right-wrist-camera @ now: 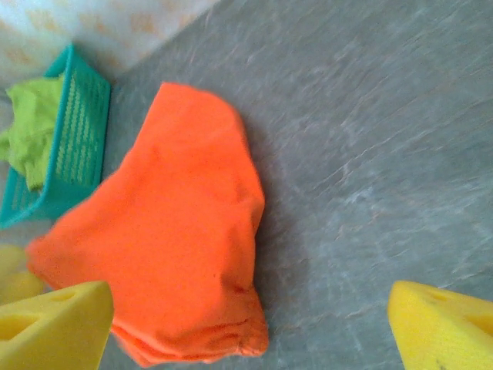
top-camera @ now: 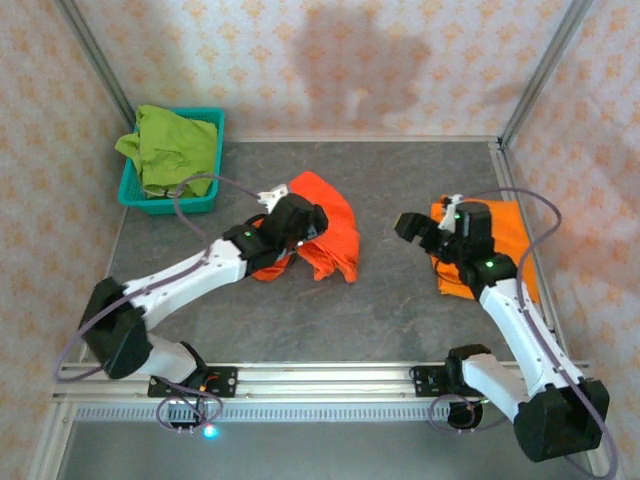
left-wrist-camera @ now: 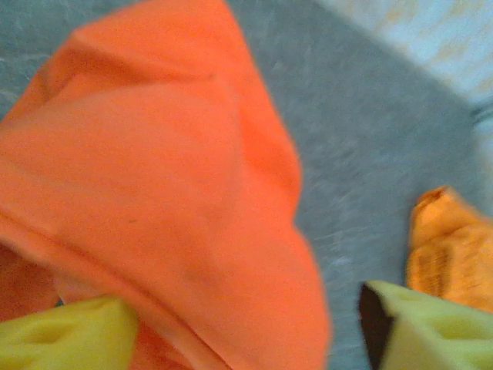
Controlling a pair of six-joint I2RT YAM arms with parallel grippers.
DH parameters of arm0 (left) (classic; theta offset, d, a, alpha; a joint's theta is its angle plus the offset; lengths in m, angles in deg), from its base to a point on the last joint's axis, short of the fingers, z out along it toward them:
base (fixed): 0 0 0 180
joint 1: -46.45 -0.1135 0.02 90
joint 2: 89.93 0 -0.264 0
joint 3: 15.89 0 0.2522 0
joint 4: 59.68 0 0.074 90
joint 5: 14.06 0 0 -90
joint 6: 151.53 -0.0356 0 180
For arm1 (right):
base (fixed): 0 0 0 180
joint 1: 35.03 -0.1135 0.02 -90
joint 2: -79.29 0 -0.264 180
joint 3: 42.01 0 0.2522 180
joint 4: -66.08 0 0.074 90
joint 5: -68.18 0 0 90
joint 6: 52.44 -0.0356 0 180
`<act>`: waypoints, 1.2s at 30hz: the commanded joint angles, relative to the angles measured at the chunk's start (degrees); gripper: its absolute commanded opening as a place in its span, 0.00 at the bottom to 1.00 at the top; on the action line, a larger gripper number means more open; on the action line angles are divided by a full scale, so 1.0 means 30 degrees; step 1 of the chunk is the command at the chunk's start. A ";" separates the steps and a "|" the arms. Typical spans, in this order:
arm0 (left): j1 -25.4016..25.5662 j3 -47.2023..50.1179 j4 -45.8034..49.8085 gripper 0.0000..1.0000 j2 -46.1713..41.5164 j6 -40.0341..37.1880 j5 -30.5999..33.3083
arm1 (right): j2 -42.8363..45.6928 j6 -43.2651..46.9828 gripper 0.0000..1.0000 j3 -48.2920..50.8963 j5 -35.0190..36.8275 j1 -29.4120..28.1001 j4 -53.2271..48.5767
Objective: Fold and stack the shorts
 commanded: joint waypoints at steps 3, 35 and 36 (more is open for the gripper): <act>-0.1880 0.0947 0.1038 0.95 -0.3745 -0.0999 0.1047 | -0.1147 0.0769 0.92 0.0127 0.4128 -0.4700 0.0246; -0.8340 0.7671 0.0298 0.94 -0.7365 0.2401 -0.3173 | -1.0227 0.0523 0.31 0.1512 1.3666 -1.2570 0.6284; -0.8615 0.7790 0.0222 0.93 -0.7231 0.2780 -0.3358 | -1.0150 0.0522 0.24 0.1412 1.4105 -1.2549 0.5873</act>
